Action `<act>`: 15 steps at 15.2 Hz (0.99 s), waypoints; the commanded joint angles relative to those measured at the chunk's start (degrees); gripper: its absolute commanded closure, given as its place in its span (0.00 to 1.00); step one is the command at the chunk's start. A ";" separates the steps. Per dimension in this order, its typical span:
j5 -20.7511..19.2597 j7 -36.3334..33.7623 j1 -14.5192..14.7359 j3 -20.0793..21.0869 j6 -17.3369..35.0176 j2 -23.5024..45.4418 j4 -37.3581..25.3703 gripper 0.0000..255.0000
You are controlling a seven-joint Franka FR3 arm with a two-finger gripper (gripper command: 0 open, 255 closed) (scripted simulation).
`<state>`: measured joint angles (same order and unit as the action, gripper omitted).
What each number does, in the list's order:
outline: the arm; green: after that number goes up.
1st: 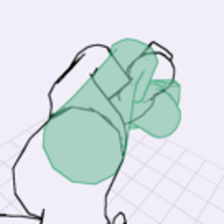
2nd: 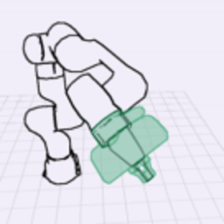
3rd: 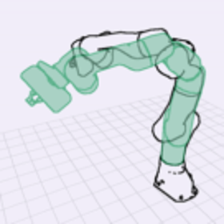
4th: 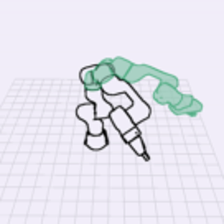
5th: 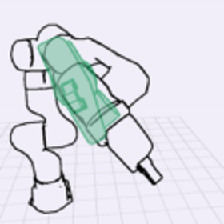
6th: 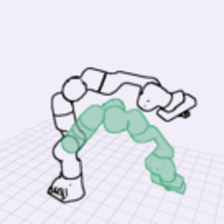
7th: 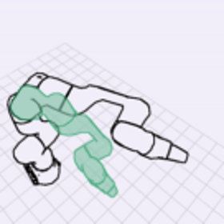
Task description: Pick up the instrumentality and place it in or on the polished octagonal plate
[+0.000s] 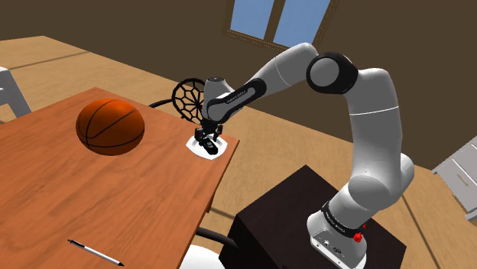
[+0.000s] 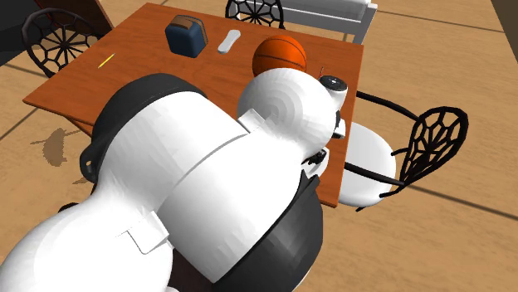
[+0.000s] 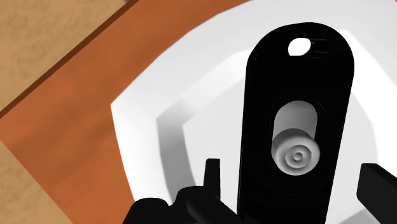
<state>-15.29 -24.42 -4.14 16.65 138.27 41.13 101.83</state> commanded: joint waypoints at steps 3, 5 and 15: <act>0.00 0.00 0.00 0.00 0.00 0.00 0.00 0.00; 0.45 0.27 -0.32 0.43 -1.20 -1.41 0.20 0.00; 1.74 1.06 -1.13 1.54 -4.74 -5.13 0.33 0.00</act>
<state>-13.55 -23.36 -5.27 18.19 133.55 36.00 102.16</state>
